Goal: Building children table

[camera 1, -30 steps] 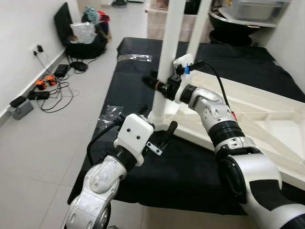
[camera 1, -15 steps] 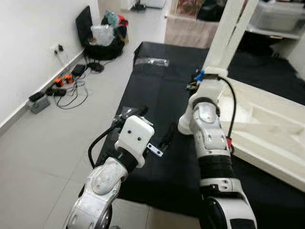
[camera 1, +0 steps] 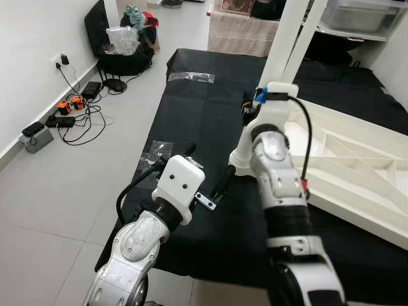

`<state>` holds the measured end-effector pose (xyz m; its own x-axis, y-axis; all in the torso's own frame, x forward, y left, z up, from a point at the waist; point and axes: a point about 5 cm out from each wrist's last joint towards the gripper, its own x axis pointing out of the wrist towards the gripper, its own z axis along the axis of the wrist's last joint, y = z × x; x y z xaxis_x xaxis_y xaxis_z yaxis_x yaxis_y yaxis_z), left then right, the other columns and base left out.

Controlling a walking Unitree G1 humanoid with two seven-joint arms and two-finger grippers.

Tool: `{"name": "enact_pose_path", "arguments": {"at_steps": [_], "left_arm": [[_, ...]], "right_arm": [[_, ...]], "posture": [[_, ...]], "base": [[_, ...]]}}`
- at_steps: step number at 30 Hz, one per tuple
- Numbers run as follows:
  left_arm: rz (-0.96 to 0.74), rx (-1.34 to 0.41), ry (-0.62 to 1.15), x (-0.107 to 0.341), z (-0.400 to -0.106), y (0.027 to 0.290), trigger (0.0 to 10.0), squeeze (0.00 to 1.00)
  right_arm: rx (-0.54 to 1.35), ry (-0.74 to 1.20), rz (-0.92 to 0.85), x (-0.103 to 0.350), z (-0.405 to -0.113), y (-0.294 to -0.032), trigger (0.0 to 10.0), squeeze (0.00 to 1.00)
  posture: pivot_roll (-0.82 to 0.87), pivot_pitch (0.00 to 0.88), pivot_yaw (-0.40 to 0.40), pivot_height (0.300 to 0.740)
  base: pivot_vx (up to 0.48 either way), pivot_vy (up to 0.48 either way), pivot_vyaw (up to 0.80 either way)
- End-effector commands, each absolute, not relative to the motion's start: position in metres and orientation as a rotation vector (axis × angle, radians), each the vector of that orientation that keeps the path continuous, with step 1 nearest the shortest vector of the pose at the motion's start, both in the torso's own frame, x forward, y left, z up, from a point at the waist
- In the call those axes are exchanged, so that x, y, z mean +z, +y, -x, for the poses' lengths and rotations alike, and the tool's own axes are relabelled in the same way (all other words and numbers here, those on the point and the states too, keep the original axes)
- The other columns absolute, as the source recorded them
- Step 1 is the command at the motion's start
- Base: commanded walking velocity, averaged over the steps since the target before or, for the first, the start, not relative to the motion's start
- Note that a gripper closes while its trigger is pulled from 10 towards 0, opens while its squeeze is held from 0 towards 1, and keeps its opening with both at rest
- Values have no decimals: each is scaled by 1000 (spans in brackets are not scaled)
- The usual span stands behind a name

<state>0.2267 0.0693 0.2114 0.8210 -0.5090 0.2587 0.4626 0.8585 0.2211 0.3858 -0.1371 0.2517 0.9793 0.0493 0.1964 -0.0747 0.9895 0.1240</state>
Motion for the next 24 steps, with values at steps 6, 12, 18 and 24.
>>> {"name": "enact_pose_path", "arguments": {"at_steps": [6, 12, 18, 24], "left_arm": [[-153, -524, -325, 211, -228, 67, 10000, 0], [-153, -517, -327, 213, -229, 67, 10000, 0], [-158, -517, -322, 212, -229, 68, 10000, 0], [-162, -510, -322, 212, -229, 69, 10000, 0]], "right_arm": [[603, -129, -233, 247, -389, -142, 10000, 0], [1177, -96, -296, 244, -371, -122, 10000, 0], [1320, -35, -225, 234, -369, -104, 10000, 0], [1272, -23, -121, 228, -377, -91, 0, 0]], "posture": [[75, 66, -92, 740], [91, 66, -94, 740], [105, 68, -100, 740], [101, 85, -99, 740]], "base": [[0, 0, 0], [0, 0, 0], [0, 0, 0], [0, 0, 0]]}}
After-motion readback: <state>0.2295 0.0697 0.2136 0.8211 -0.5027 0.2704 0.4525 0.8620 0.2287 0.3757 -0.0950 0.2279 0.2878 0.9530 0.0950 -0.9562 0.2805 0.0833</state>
